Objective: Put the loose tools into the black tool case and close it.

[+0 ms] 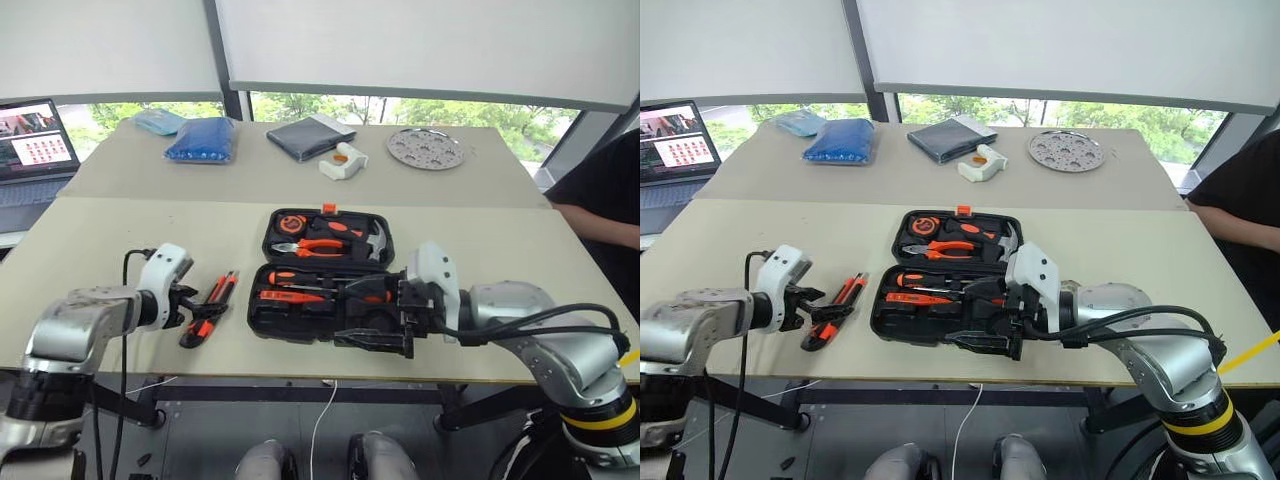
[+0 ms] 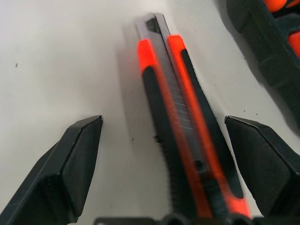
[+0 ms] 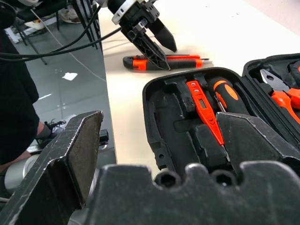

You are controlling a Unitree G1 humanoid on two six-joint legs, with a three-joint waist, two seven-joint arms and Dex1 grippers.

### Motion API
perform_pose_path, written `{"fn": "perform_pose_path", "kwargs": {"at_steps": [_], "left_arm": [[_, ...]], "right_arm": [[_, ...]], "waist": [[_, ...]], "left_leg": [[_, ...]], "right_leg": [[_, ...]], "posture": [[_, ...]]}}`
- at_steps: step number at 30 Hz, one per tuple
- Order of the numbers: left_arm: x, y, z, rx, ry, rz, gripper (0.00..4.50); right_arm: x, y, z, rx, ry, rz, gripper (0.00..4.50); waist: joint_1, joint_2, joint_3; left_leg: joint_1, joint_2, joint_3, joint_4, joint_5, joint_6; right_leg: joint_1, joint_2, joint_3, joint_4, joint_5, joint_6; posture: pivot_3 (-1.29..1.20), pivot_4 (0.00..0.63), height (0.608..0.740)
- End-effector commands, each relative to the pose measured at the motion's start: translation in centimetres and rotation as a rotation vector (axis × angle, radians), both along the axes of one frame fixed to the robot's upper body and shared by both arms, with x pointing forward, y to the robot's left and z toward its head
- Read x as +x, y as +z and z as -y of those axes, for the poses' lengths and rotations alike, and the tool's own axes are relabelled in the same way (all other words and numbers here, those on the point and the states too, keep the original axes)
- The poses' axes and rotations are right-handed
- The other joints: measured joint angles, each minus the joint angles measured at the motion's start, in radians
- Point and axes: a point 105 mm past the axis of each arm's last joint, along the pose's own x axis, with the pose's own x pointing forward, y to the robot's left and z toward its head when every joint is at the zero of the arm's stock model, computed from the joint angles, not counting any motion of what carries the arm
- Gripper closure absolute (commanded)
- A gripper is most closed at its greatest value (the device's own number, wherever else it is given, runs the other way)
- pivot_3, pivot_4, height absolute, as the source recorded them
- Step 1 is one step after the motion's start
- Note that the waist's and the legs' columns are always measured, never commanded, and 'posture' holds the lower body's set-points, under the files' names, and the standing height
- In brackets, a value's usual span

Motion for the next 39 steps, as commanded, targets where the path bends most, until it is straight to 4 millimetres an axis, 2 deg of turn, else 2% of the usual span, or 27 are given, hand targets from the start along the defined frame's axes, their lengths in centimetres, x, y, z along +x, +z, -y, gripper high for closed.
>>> {"fn": "perform_pose_path", "kwargs": {"at_steps": [1,2,5,7,8,9,10,11,12,13,14,16,19,21,22,26,30,36,39], "left_arm": [[-0.6,-2.6,0.0,0.088,-0.054,-0.074,0.03],[-0.6,-2.9,-0.2,0.113,-0.064,-0.076,0.03],[-0.6,-3.0,0.0,0.089,-0.082,-0.081,0.72],[0.0,-2.6,-0.7,0.104,-0.062,-0.064,1.39],[0.4,-1.9,-1.0,0.096,-0.059,-0.038,1.87],[0.7,-1.5,-1.2,0.087,-0.058,-0.022,2.09],[1.0,-0.9,-1.2,0.071,-0.063,-0.005,2.55],[1.4,0.5,-1.1,0.038,-0.095,0.033,2.79],[1.7,1.4,-0.9,0.016,-0.120,0.059,2.93],[1.9,3.7,-0.2,0.000,-0.236,0.144,2.93],[1.7,5.5,0.5,0.000,-0.352,0.207,2.93],[0.5,7.8,1.8,0.000,-0.571,0.240,2.93],[-1.0,8.9,3.6,0.002,-0.808,0.203,2.93],[-1.7,8.6,6.0,0.014,-0.981,0.149,2.93],[-1.9,7.8,7.4,0.044,-1.073,0.115,2.93],[-1.2,5.2,10.6,0.122,-1.223,0.058,2.93],[0.7,3.2,13.0,0.190,-1.256,0.097,2.93],[0.8,2.1,14.7,0.155,-1.245,0.019,2.93],[0.2,2.2,15.2,0.087,-1.215,-0.077,2.93]], "right_arm": [[-0.4,1.0,0.2,0.027,-0.026,0.050,0.00],[-0.4,1.0,0.2,0.029,-0.033,0.049,0.00],[-0.5,0.9,0.3,0.032,-0.051,0.048,0.00],[-0.6,0.9,0.5,0.029,-0.061,0.047,0.00],[-0.6,0.9,0.6,0.029,-0.063,0.041,0.00],[-0.7,0.9,0.6,0.029,-0.065,0.036,0.00],[-0.7,1.0,0.7,0.029,-0.065,0.031,0.00],[-0.8,1.0,0.8,0.028,-0.063,0.020,0.00],[-0.9,1.0,0.9,0.026,-0.062,0.012,0.00],[-1.3,0.9,1.1,0.019,-0.050,-0.004,0.00],[-1.6,0.9,1.2,0.013,-0.040,-0.016,0.00],[-2.0,0.7,1.4,0.001,-0.035,-0.024,0.00],[-1.9,0.6,1.7,-0.011,-0.056,-0.012,0.00],[-1.8,0.5,1.7,-0.010,-0.075,-0.007,0.00],[-1.8,0.4,1.7,-0.006,-0.085,-0.003,0.00],[-1.8,0.3,1.5,0.005,-0.112,0.008,0.00],[-2.0,0.3,1.6,0.010,-0.141,0.013,0.00],[-2.5,0.0,2.1,0.001,-0.180,0.012,0.00],[-2.6,0.0,2.2,0.000,-0.191,0.013,0.00]], "waist": [[0.002,0.001,-0.001],[0.002,0.001,-0.001],[0.002,0.004,-0.003],[0.001,0.006,-0.003],[0.001,0.006,-0.004],[0.002,0.006,-0.004],[0.001,0.006,-0.004],[0.001,0.006,-0.004],[0.002,0.006,-0.004],[0.002,0.006,-0.003],[0.002,0.005,-0.003],[0.003,-0.002,0.001],[-0.001,-0.003,0.001],[-0.002,-0.002,0.001],[-0.001,-0.002,0.001],[-0.001,-0.003,0.002],[-0.006,-0.004,0.002],[-0.004,-0.004,0.002],[-0.002,-0.004,0.002]], "left_leg": [[0.000,0.000,0.000,0.000,0.000,0.000],[0.001,0.000,0.000,0.000,0.000,0.000],[0.003,0.001,-0.001,0.000,0.000,0.000],[0.004,0.001,-0.001,0.000,0.000,0.000],[0.004,0.001,-0.001,0.000,0.000,0.000],[0.004,0.001,-0.001,0.000,0.000,0.000],[0.004,0.001,-0.001,0.000,0.000,0.000],[0.003,0.001,-0.001,0.000,0.000,0.000],[0.003,0.001,-0.001,0.000,0.000,0.000],[0.002,0.001,-0.001,0.000,0.000,0.000],[0.000,0.001,-0.001,0.000,0.000,0.000],[-0.005,0.001,-0.002,0.001,0.001,0.000],[-0.008,0.002,-0.002,0.002,0.002,0.002],[-0.008,0.000,-0.002,0.002,0.005,0.008],[-0.008,0.000,-0.002,0.002,0.005,0.008],[-0.008,-0.002,-0.002,0.003,0.005,0.009],[-0.008,0.000,-0.002,0.005,0.005,0.010],[-0.008,0.001,-0.003,0.007,0.005,0.011],[-0.008,0.001,-0.004,0.009,0.004,0.013]], "right_leg": [[0.000,-0.001,0.000,0.000,0.000,0.000],[0.000,-0.001,0.000,0.000,0.000,0.000],[0.002,-0.003,0.001,0.001,0.000,0.000],[0.002,-0.005,0.001,0.001,0.000,0.000],[0.002,-0.004,0.001,0.001,0.000,0.000],[0.002,-0.003,0.001,0.001,0.000,0.000],[0.002,-0.002,0.001,0.001,0.000,0.000],[0.002,-0.001,0.001,0.001,0.000,0.000],[0.002,-0.001,0.001,0.001,0.000,0.000],[0.002,-0.001,0.000,0.001,0.000,0.000],[0.000,-0.001,0.000,0.001,0.000,0.000],[-0.004,-0.001,-0.001,0.001,0.001,-0.002],[-0.006,0.000,-0.005,-0.001,0.004,-0.010],[-0.005,0.000,-0.004,-0.002,0.003,-0.008],[-0.004,0.001,-0.004,-0.001,0.002,-0.007],[-0.003,0.001,-0.003,-0.001,-0.002,0.000],[-0.003,0.004,-0.003,-0.001,-0.002,0.000],[-0.003,0.004,-0.001,0.000,-0.002,0.000],[-0.002,0.004,-0.001,0.001,-0.001,0.001]], "posture": [[0.00,0.150,0.718],[0.00,0.150,0.718],[0.00,0.150,0.718],[0.00,0.150,0.718],[0.00,0.150,0.718],[0.00,0.150,0.718],[0.00,0.150,0.718],[0.00,0.150,0.718],[0.00,0.150,0.718],[0.00,0.150,0.718],[0.00,0.150,0.718],[0.00,0.150,0.718],[0.00,0.150,0.718],[0.00,0.150,0.718],[0.00,0.150,0.718],[0.00,0.150,0.718],[0.00,0.150,0.718],[0.00,0.150,0.718],[0.00,0.150,0.718]]}}
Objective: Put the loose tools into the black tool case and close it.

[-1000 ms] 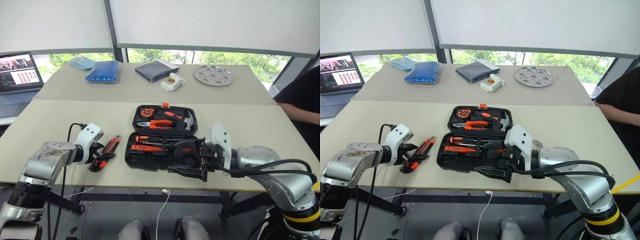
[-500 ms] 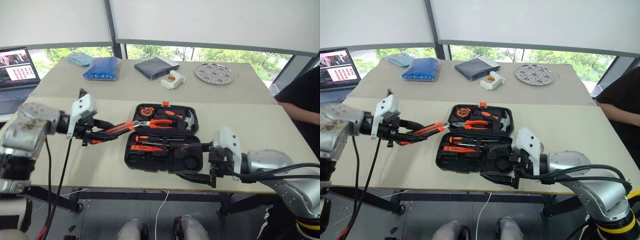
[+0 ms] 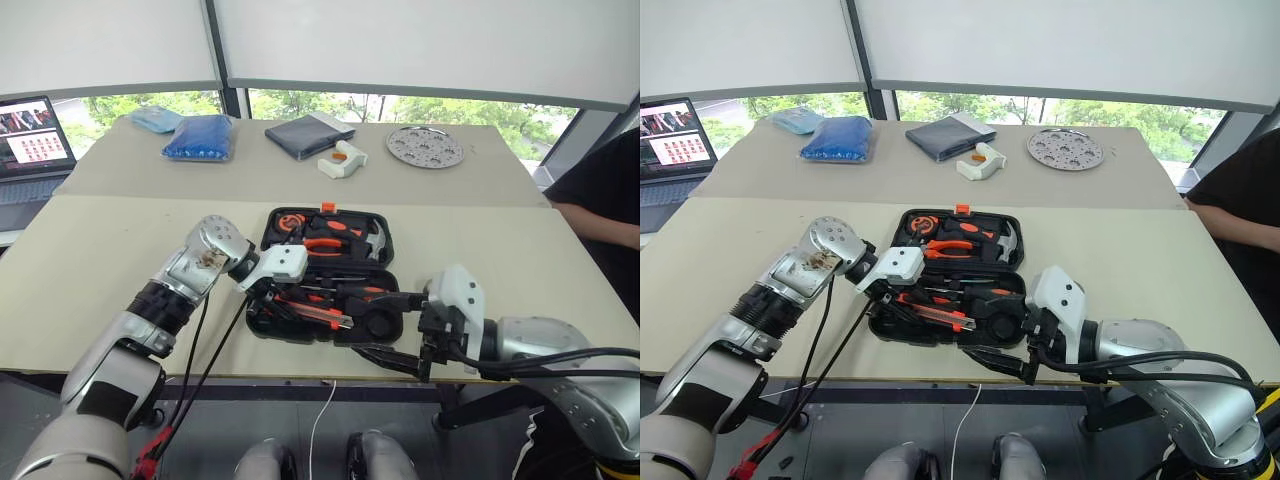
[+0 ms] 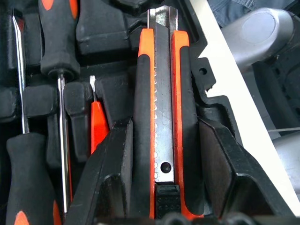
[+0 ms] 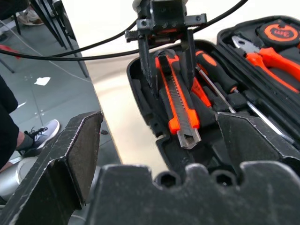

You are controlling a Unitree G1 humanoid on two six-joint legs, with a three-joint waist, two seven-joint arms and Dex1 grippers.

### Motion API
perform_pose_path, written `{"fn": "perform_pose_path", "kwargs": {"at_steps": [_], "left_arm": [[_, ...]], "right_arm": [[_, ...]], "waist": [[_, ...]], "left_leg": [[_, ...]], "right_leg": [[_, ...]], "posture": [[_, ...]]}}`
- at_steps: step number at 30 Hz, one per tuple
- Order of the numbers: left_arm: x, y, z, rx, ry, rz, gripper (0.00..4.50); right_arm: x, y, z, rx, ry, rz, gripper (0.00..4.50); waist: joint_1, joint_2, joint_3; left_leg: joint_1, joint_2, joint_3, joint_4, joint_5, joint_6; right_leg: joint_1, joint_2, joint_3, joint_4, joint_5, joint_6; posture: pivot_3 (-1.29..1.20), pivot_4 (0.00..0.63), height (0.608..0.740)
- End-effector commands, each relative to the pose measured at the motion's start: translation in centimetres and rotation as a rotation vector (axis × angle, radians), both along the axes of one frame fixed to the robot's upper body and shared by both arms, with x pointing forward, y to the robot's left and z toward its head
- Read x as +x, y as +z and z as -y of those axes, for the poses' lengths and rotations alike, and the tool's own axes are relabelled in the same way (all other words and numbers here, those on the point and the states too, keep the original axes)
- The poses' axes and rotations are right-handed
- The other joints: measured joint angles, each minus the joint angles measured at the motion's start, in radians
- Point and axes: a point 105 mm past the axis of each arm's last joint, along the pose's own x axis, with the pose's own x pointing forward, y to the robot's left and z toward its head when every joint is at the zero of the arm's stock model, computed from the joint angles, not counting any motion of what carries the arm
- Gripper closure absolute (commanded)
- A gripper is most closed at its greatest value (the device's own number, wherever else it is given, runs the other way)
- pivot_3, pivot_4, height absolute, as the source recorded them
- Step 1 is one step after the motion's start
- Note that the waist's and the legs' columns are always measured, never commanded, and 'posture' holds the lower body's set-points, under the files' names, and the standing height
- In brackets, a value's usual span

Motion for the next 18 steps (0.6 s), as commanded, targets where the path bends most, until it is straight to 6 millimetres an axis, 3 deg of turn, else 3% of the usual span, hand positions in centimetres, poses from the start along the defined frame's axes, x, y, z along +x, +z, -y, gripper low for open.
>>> {"fn": "perform_pose_path", "kwargs": {"at_steps": [1,6,9,14,16,18], "left_arm": [[-0.8,0.0,0.5,0.018,0.050,-0.136,2.93],[-1.3,0.8,0.3,0.034,0.109,-0.210,2.93],[-1.5,0.1,-0.5,0.087,0.103,-0.180,2.93],[-0.1,-1.2,-0.9,0.118,0.172,-0.112,2.93],[0.1,-0.9,-0.5,0.086,0.182,-0.116,1.93],[-0.1,-0.3,0.1,0.040,0.173,-0.134,1.30]], "right_arm": [[-0.5,0.9,0.0,-0.003,-0.004,0.048,0.00],[-0.4,0.8,0.1,0.000,-0.017,0.051,0.00],[-0.3,0.8,0.1,0.002,-0.018,0.052,0.00],[0.0,0.8,0.0,0.009,-0.017,0.056,0.00],[0.0,0.8,-0.1,0.011,-0.013,0.057,0.00],[0.0,0.8,-0.2,0.012,-0.009,0.056,0.00]], "waist": [[0.000,0.000,0.000],[0.000,0.000,0.000],[-0.001,0.000,0.000],[0.000,0.000,0.000],[0.000,0.000,0.000],[0.002,0.000,0.000]], "left_leg": [[0.000,0.000,0.000,0.001,-0.001,0.001],[-0.002,0.000,-0.001,0.005,-0.002,0.004],[-0.004,0.001,-0.002,0.006,-0.002,0.004],[-0.003,0.000,-0.002,0.006,-0.002,0.004],[-0.003,0.000,-0.002,0.007,-0.002,0.004],[-0.003,0.000,-0.003,0.007,-0.003,0.005]], "right_leg": [[0.000,0.000,0.000,0.000,0.000,0.001],[0.000,0.000,0.001,0.000,0.001,0.002],[0.000,0.000,0.001,0.000,0.001,0.003],[0.000,0.000,0.001,0.000,0.001,0.003],[0.001,-0.001,0.001,0.000,0.001,0.003],[0.001,0.000,0.001,0.000,0.002,0.003]], "posture": [[0.00,0.150,0.718],[0.00,0.150,0.718],[0.00,0.150,0.718],[0.00,0.150,0.718],[0.00,0.150,0.718],[0.00,0.150,0.718]]}}
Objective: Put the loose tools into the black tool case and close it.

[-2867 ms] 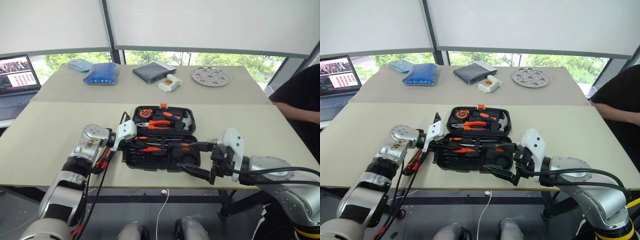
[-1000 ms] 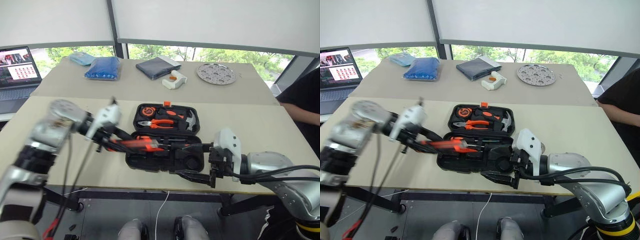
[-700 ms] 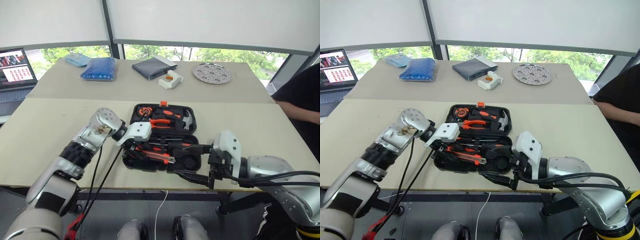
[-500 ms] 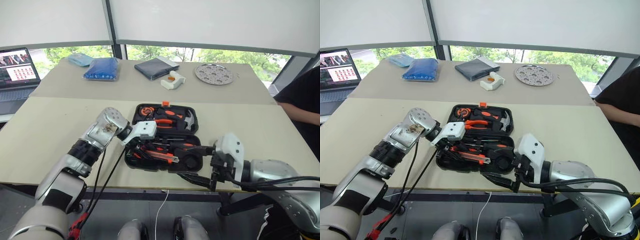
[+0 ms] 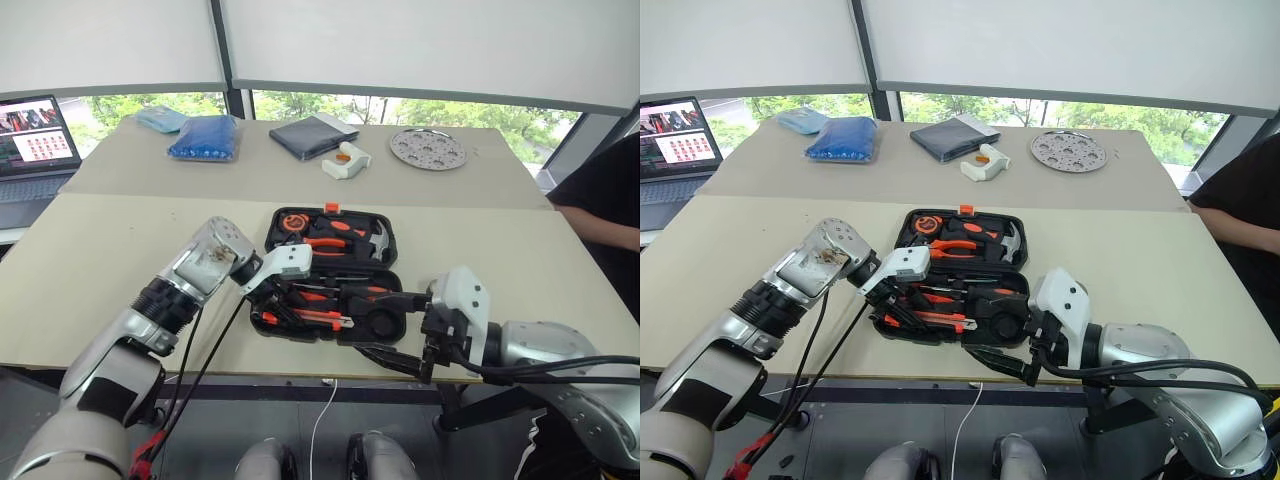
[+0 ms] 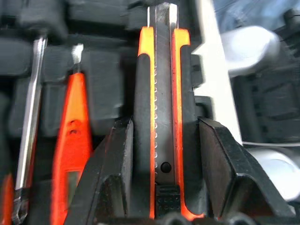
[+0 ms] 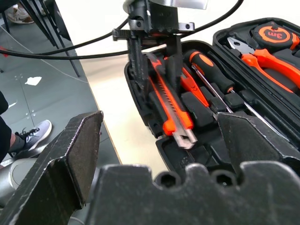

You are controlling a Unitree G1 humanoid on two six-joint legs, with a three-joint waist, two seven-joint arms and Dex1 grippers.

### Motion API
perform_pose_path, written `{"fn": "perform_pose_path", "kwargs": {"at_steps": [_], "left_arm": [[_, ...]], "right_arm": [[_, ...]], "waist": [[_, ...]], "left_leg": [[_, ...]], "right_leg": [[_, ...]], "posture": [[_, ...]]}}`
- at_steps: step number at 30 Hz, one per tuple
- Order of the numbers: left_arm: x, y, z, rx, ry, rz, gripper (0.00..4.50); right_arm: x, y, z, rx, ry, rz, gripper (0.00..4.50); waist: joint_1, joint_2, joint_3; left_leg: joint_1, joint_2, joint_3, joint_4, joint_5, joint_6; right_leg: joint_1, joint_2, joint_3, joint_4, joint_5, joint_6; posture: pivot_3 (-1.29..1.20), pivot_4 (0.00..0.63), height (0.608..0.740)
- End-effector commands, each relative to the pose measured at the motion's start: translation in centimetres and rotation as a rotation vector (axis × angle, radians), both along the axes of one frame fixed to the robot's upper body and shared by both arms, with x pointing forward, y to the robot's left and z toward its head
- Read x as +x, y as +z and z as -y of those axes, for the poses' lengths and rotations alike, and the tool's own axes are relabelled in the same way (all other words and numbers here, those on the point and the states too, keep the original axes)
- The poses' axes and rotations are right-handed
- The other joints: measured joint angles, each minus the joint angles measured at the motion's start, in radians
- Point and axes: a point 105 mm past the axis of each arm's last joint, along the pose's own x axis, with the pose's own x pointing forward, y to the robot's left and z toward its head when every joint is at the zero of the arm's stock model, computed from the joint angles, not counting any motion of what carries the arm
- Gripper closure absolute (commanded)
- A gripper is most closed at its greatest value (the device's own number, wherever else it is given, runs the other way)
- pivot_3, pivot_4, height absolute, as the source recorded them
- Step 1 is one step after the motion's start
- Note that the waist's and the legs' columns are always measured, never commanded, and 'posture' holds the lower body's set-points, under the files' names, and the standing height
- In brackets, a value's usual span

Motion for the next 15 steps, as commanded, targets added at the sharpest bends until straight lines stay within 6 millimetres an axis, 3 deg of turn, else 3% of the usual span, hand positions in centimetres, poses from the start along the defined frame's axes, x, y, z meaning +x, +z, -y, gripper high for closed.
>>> {"fn": "perform_pose_path", "kwargs": {"at_steps": [1,4,11,14,15], "left_arm": [[0.4,1.3,0.5,-0.066,0.042,-0.001,1.02],[0.2,2.8,0.8,-0.142,0.053,-0.027,0.10],[1.0,3.3,-0.6,-0.184,0.036,0.110,0.04],[0.9,3.5,-1.3,-0.195,0.028,0.118,0.69],[0.6,3.6,-1.5,-0.196,0.012,0.107,1.09]], "right_arm": [[0.1,0.8,-0.2,0.011,0.012,0.047,0.00],[0.2,0.8,-0.2,0.010,0.015,0.044,0.00],[0.2,0.7,-0.3,0.010,0.022,0.043,0.00],[0.1,0.7,-0.2,0.008,0.024,0.042,0.00],[0.1,0.7,-0.2,0.008,0.024,0.042,0.00]], "waist": [[0.004,0.000,0.000],[0.008,0.000,0.000],[0.002,0.000,0.000],[0.000,0.000,0.000],[0.000,0.000,0.000]], "left_leg": [[0.000,0.000,-0.001,0.001,0.000,0.001],[-0.002,-0.001,-0.002,0.003,-0.001,0.002],[-0.005,-0.002,-0.004,0.004,-0.001,0.004],[-0.005,-0.002,-0.004,0.004,-0.001,0.004],[-0.005,-0.002,-0.004,0.004,-0.001,0.004]], "right_leg": [[0.000,0.000,0.000,0.000,0.000,0.000],[0.000,0.000,0.001,0.000,0.001,0.002],[-0.001,0.000,0.001,-0.001,0.002,0.003],[0.000,0.001,0.001,-0.002,0.002,0.003],[-0.001,0.001,0.001,-0.002,0.002,0.003]], "posture": [[0.00,0.150,0.718],[0.00,0.150,0.718],[0.00,0.150,0.718],[0.00,0.150,0.718],[0.00,0.150,0.718]]}}
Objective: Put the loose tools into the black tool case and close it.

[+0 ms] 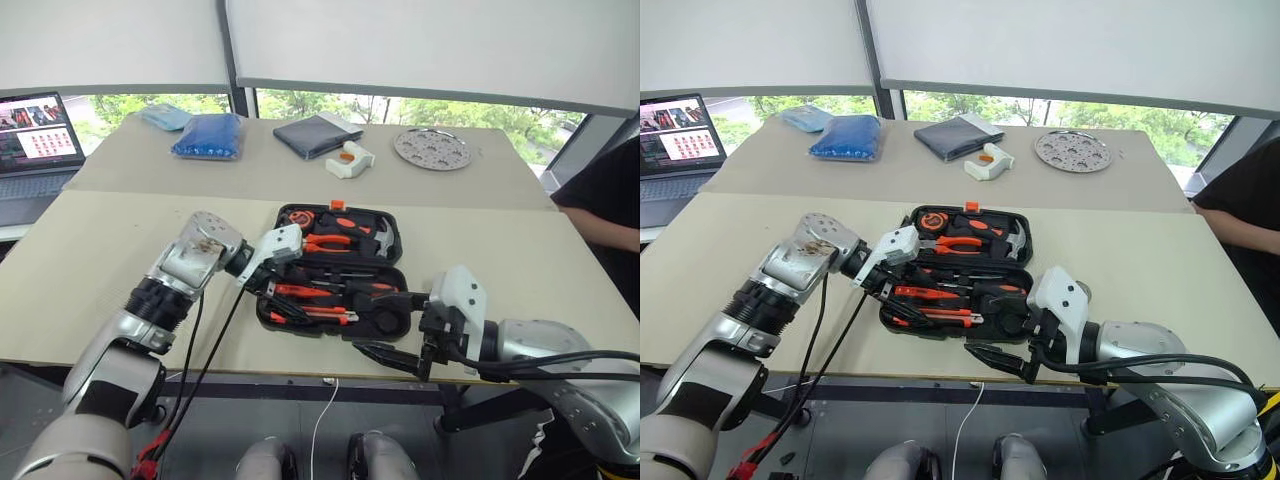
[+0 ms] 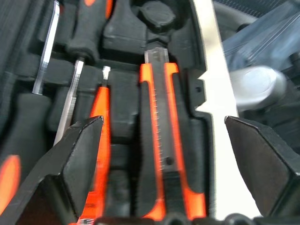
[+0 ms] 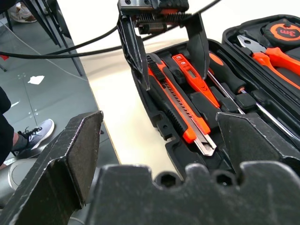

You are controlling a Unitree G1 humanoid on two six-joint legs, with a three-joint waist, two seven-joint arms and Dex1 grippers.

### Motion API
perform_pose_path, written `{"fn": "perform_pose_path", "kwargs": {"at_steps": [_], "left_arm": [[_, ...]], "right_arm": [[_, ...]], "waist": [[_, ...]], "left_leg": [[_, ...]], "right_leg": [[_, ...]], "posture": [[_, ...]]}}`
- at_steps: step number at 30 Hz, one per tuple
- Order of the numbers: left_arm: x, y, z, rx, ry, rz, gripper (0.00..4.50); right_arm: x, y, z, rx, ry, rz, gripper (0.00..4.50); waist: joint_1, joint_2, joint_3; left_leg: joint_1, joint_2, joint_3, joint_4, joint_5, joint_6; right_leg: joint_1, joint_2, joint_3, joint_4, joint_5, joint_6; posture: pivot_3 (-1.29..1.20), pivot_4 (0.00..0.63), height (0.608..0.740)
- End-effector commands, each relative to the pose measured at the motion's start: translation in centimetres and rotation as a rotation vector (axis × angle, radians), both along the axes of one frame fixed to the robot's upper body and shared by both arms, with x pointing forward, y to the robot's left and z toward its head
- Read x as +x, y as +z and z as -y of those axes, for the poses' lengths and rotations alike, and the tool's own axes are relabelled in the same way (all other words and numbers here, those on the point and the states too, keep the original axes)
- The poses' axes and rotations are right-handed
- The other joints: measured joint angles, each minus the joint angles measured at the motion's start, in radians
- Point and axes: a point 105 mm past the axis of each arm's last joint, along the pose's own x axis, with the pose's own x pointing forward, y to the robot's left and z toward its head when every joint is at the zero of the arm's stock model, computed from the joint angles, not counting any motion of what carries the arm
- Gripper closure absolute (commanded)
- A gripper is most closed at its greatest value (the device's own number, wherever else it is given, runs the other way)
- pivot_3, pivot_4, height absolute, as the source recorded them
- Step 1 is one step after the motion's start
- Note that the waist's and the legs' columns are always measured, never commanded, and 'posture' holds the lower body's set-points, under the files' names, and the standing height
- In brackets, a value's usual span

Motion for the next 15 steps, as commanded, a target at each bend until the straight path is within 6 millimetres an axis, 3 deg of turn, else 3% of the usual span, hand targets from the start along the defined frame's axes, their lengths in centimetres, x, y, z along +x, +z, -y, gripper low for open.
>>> {"fn": "perform_pose_path", "kwargs": {"at_steps": [1,9,15], "left_arm": [[-0.5,0.9,-0.9,-0.009,-0.045,0.035,1.51],[-0.7,1.2,-2.3,0.051,-0.091,0.060,4.39],[-0.3,1.6,-4.1,0.118,-0.088,0.101,4.46]], "right_arm": [[-0.1,0.9,-0.2,0.008,0.017,0.055,0.00],[-0.1,0.9,-0.1,0.006,0.014,0.051,0.00],[-0.2,0.7,0.0,0.004,0.002,0.042,0.00]], "waist": [[-0.001,0.000,0.000],[0.000,0.000,0.000],[0.000,0.000,0.000]], "left_leg": [[0.000,0.000,0.000,0.000,0.000,0.000],[0.000,-0.001,0.000,0.000,0.000,0.000],[0.000,0.000,0.000,0.000,0.000,0.000]], "right_leg": [[0.000,0.000,0.000,0.000,0.000,0.000],[0.000,0.000,0.000,0.000,0.000,0.001],[0.000,0.000,0.000,0.000,0.000,0.001]], "posture": [[0.00,0.150,0.718],[0.00,0.150,0.718],[0.00,0.150,0.718]]}}
